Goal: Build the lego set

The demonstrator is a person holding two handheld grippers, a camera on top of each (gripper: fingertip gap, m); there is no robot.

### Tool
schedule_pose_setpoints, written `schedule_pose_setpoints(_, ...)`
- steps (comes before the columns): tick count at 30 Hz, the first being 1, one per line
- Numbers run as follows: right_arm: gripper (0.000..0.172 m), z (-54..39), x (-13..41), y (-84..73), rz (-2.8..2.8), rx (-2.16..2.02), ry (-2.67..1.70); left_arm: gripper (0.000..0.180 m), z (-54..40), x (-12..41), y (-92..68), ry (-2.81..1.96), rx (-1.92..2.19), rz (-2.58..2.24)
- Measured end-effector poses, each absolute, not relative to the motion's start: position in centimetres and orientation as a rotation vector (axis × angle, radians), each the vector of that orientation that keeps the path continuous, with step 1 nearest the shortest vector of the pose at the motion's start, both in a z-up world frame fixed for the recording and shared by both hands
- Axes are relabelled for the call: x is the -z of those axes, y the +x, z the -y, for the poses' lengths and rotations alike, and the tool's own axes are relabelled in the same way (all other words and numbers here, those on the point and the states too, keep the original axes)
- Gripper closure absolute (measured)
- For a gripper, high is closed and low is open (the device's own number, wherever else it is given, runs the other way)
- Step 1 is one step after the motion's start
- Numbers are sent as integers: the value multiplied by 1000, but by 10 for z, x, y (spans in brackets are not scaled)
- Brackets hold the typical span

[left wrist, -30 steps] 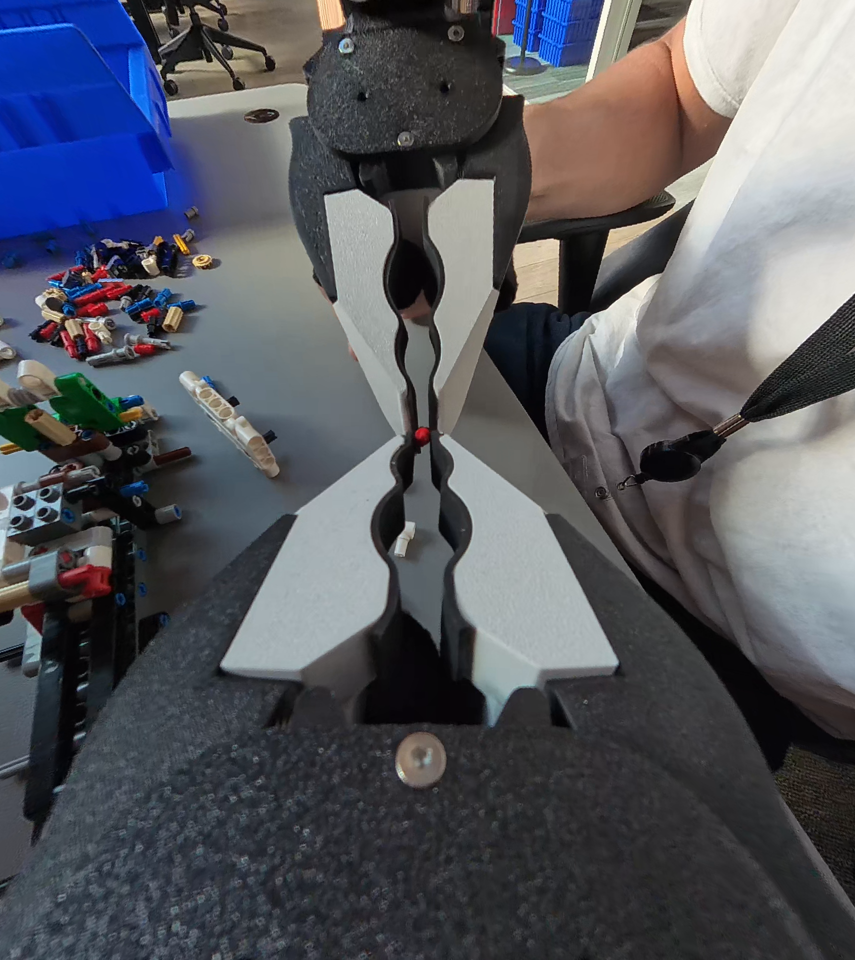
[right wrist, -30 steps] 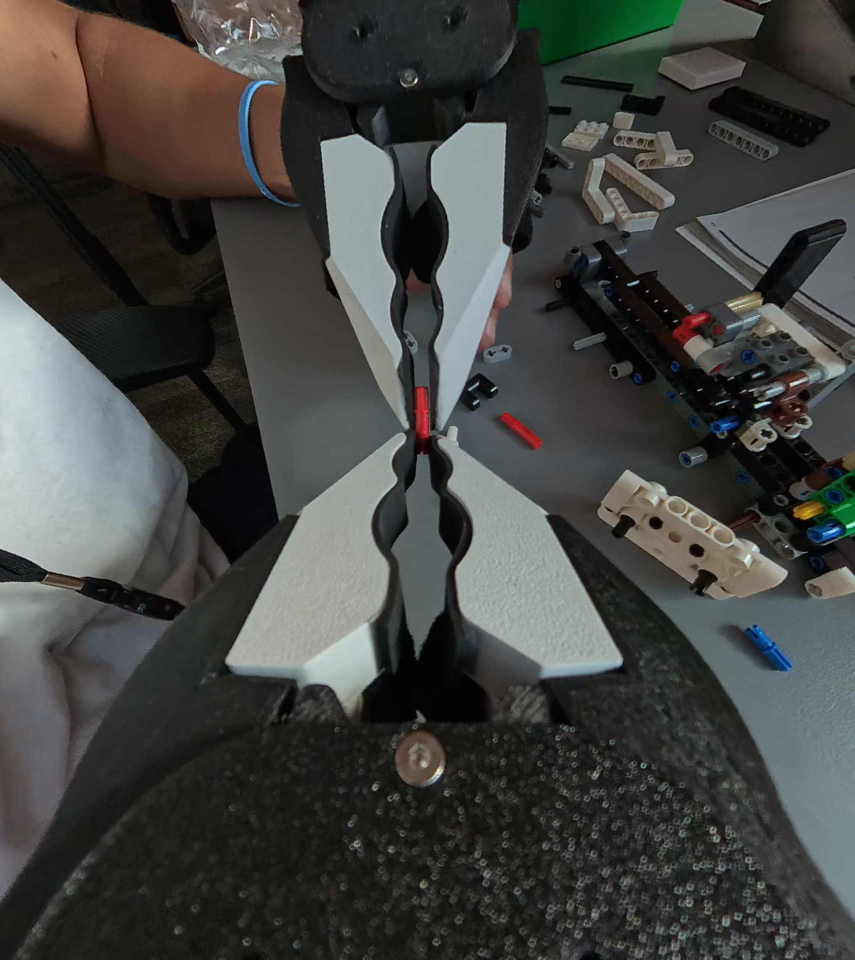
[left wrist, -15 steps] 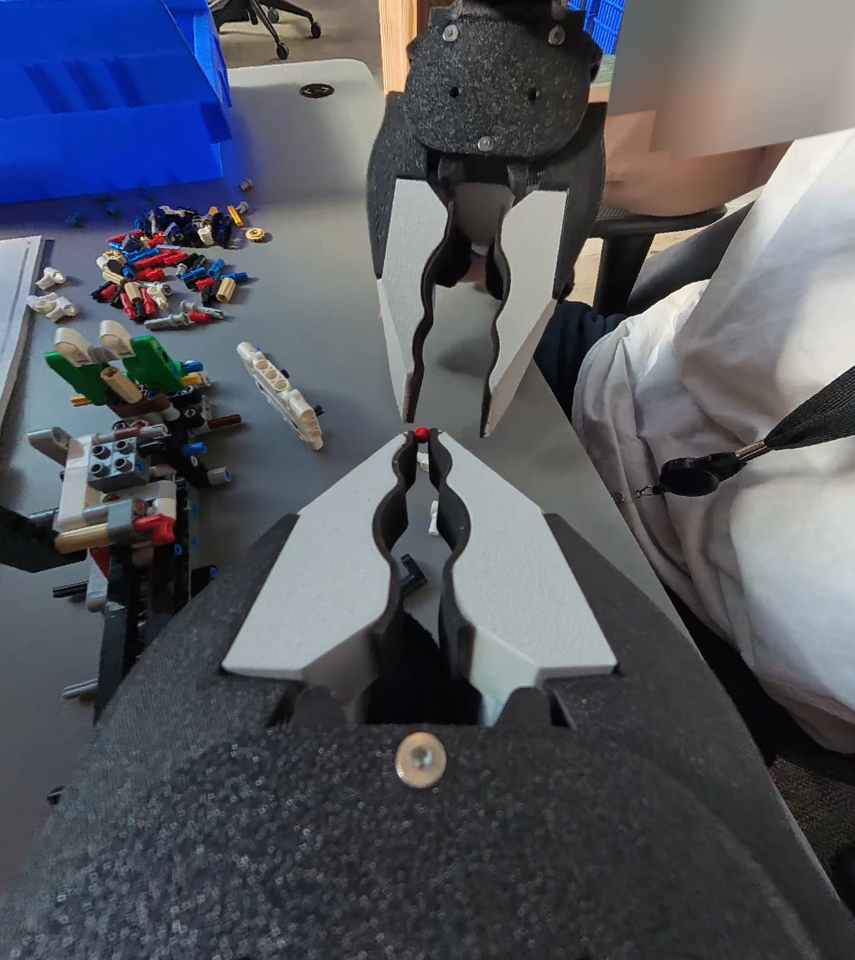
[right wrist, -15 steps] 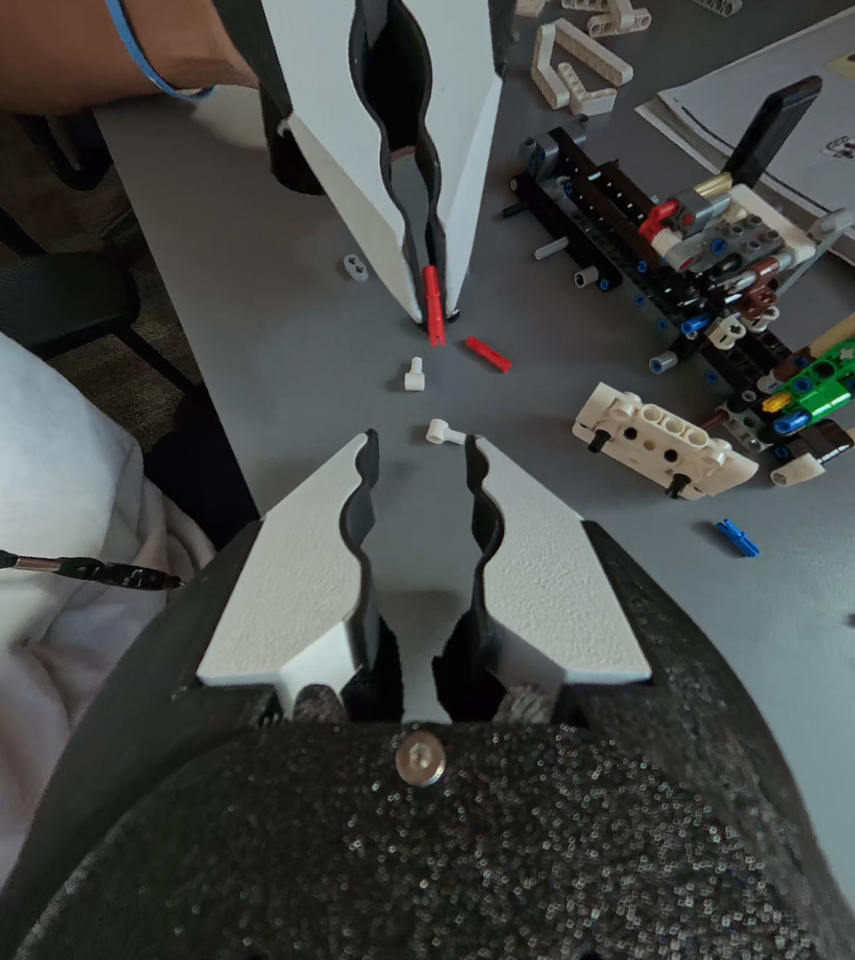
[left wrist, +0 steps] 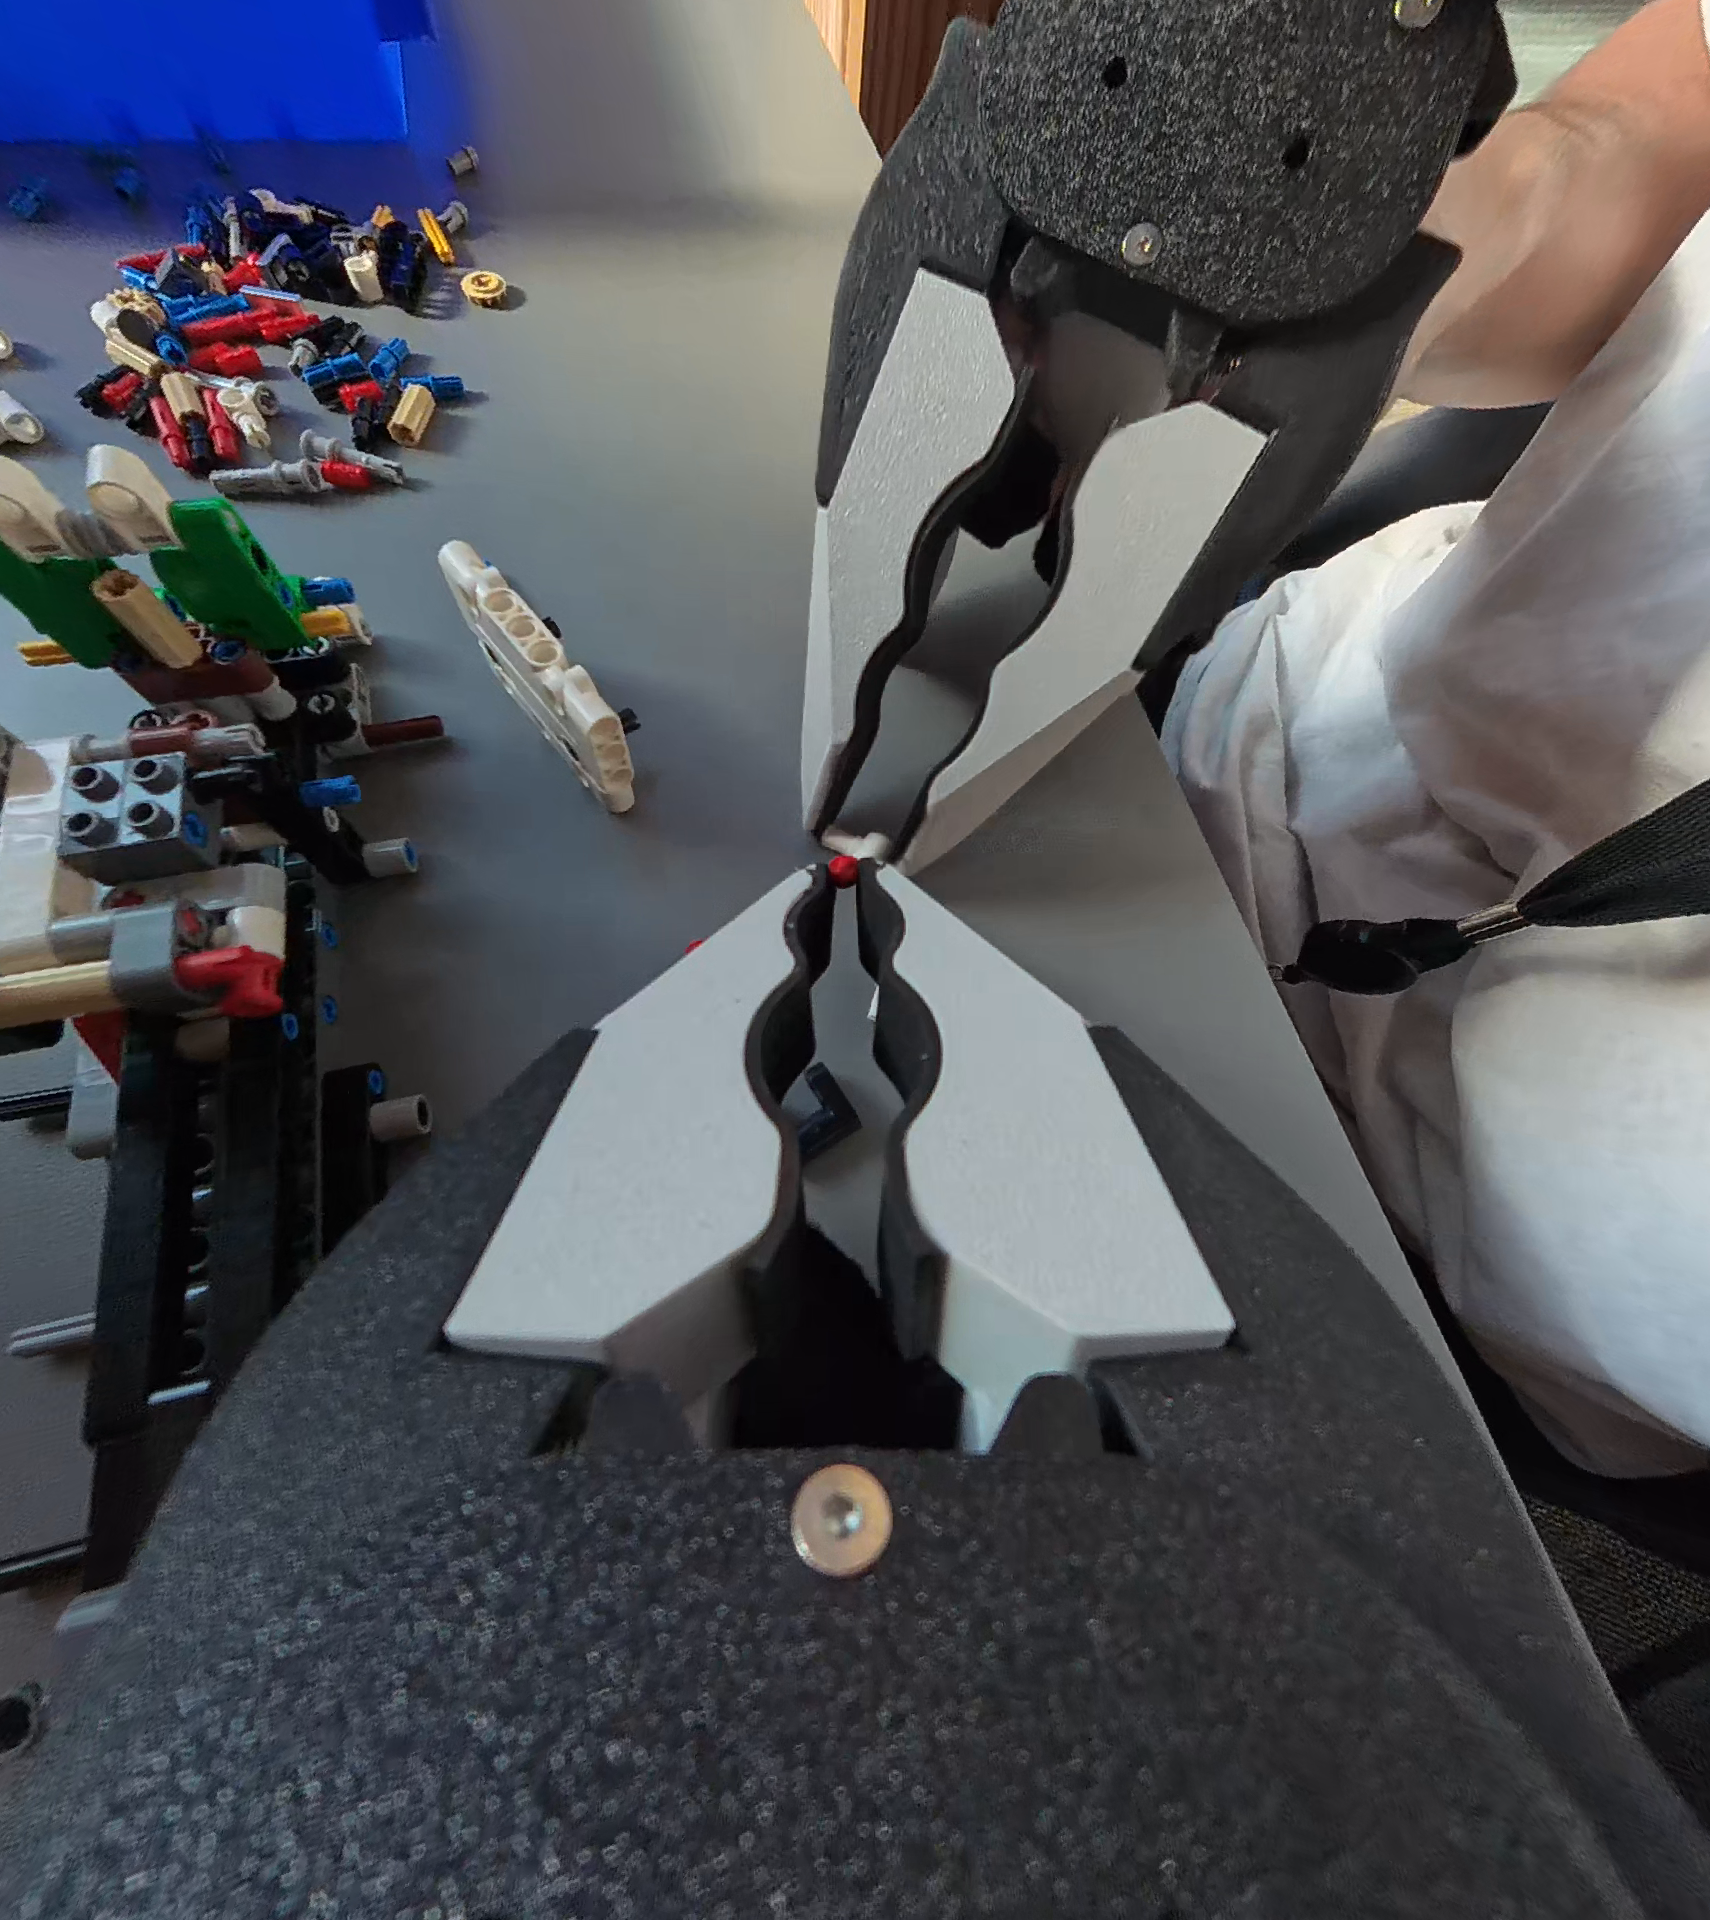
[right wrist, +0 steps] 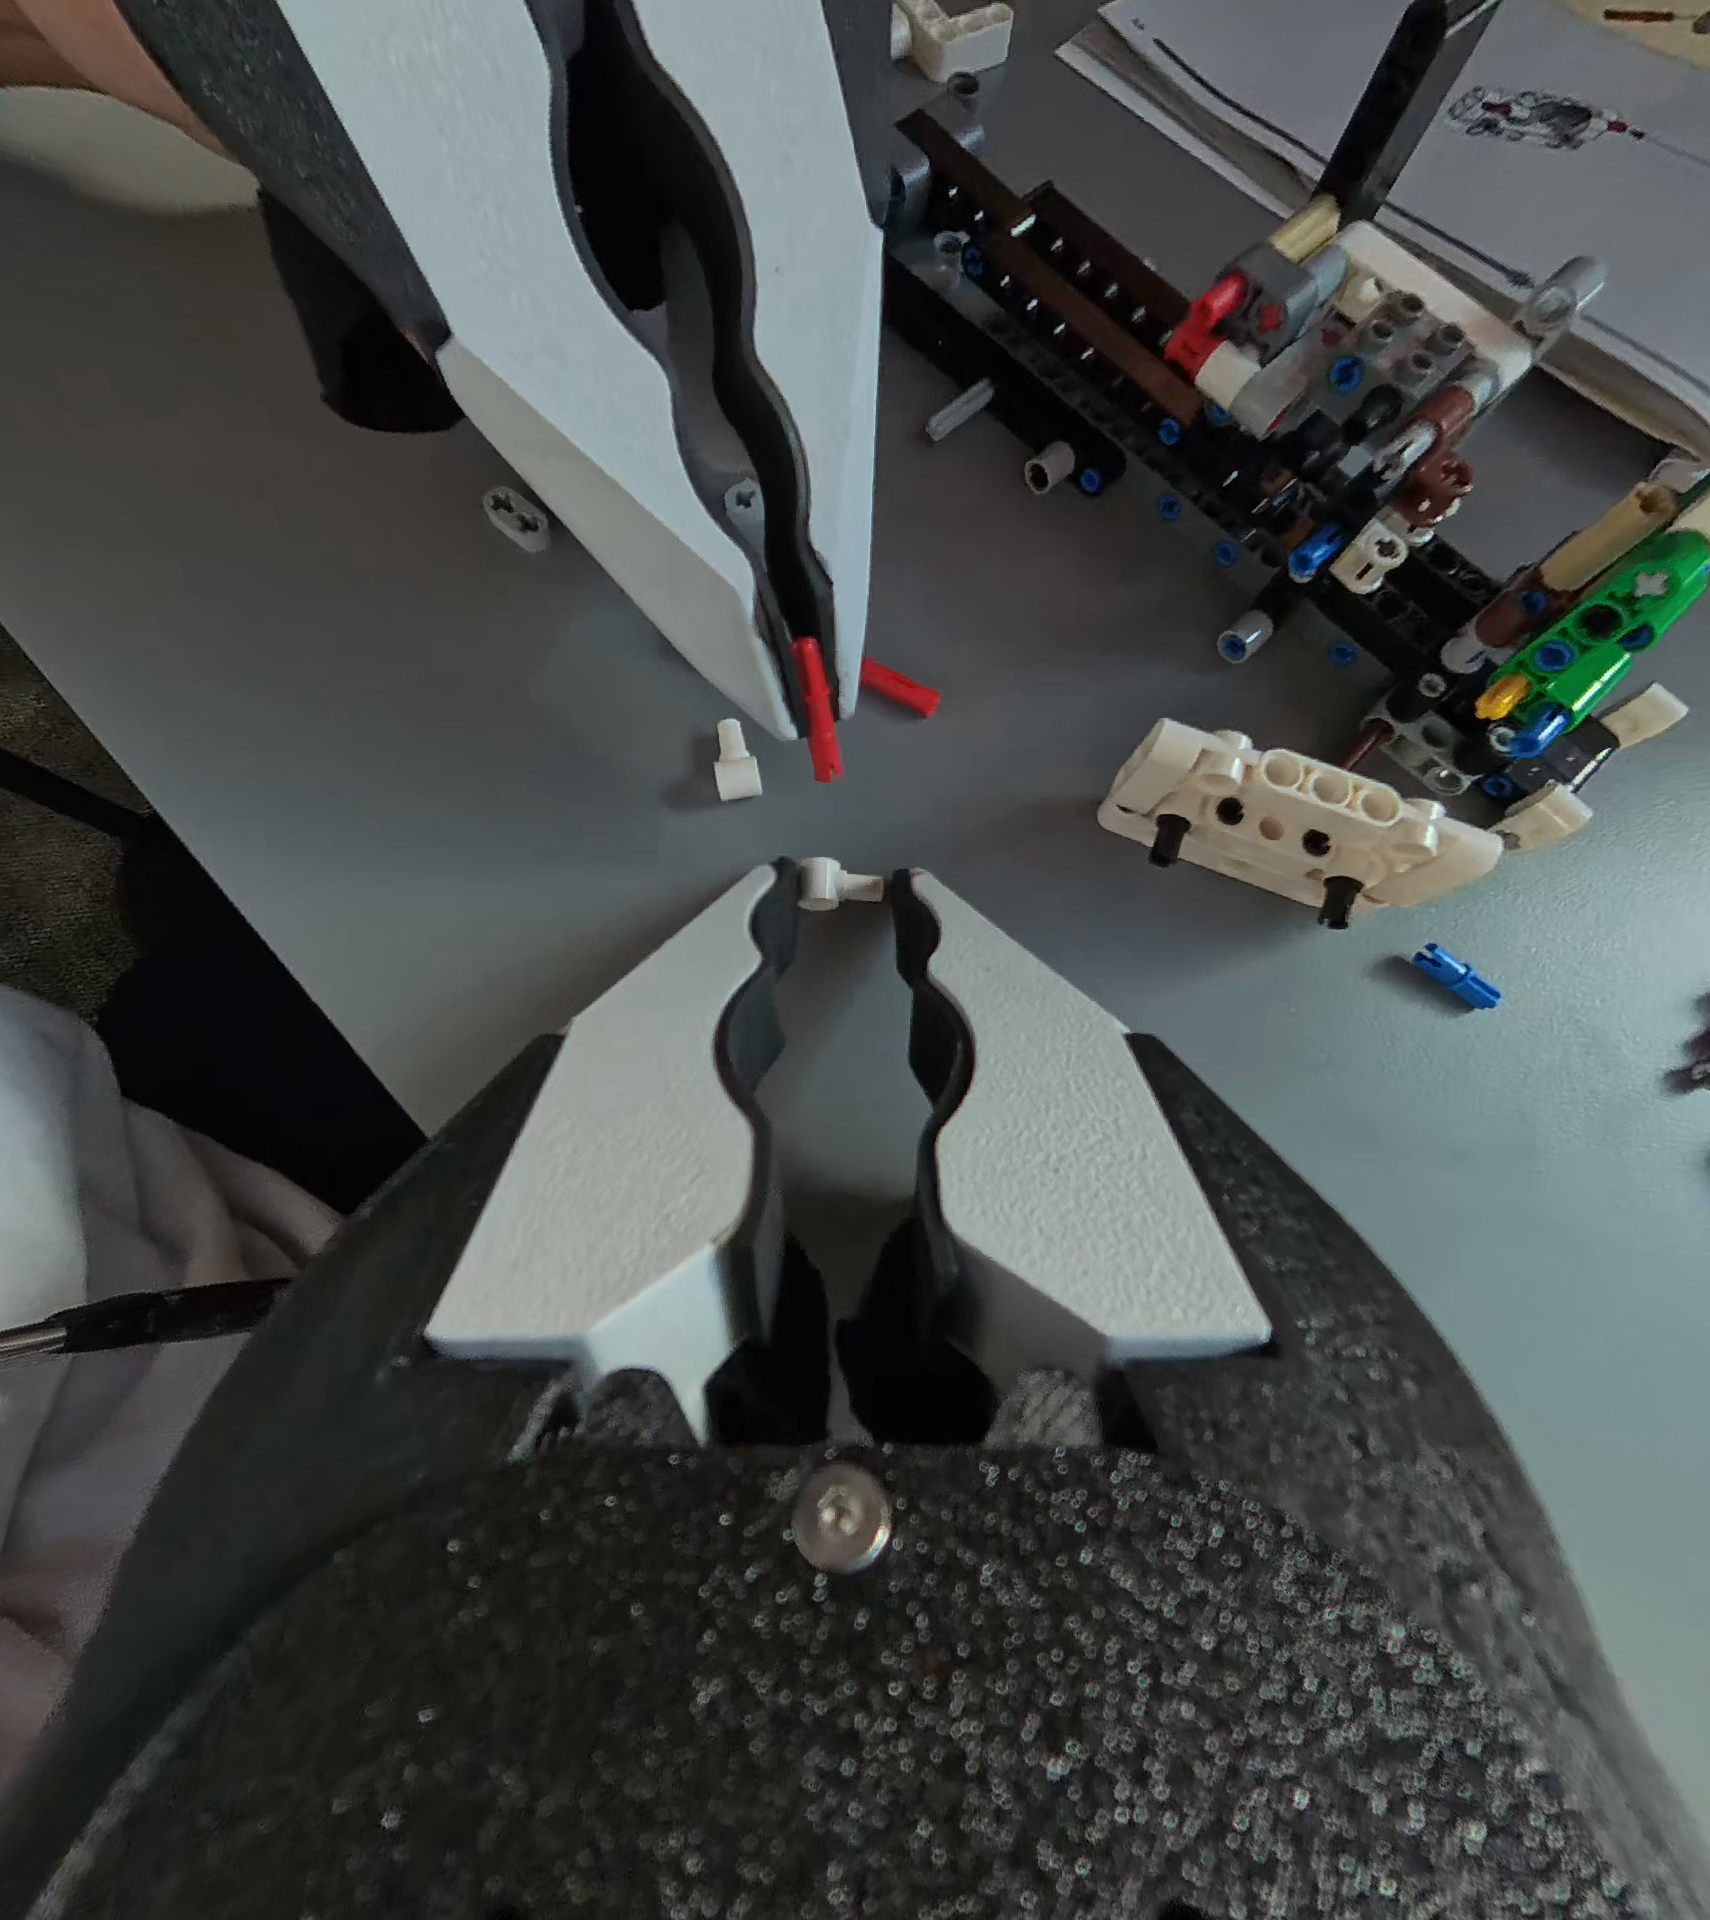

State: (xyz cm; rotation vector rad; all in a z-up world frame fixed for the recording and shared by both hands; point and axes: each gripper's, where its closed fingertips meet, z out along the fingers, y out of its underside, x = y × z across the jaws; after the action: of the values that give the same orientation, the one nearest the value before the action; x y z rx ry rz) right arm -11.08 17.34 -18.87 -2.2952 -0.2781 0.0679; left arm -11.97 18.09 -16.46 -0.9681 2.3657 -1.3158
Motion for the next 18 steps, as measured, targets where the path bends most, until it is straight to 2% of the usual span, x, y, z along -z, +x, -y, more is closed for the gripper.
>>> schedule_pose_setpoints(1, 157, -173, 189, -110, 291, -54, -2287, 178, -181, 164, -120, -970, 1321, -2364)
schedule_pose_setpoints(7, 158, -174, 187, -114, 344, -63, -2258, 178, -185, 156, -117, -1010, 1394, -2314)
schedule_pose_setpoints(14, 158, -192, 103, -100, 365, -68, -1802, 178, -203, 107, -107, -1081, 1778, -2005)
schedule_pose_setpoints(18, 158, -206, 97, -92, 486, 63, -1746, 179, -209, 90, -107, -1093, 1921, -1888)
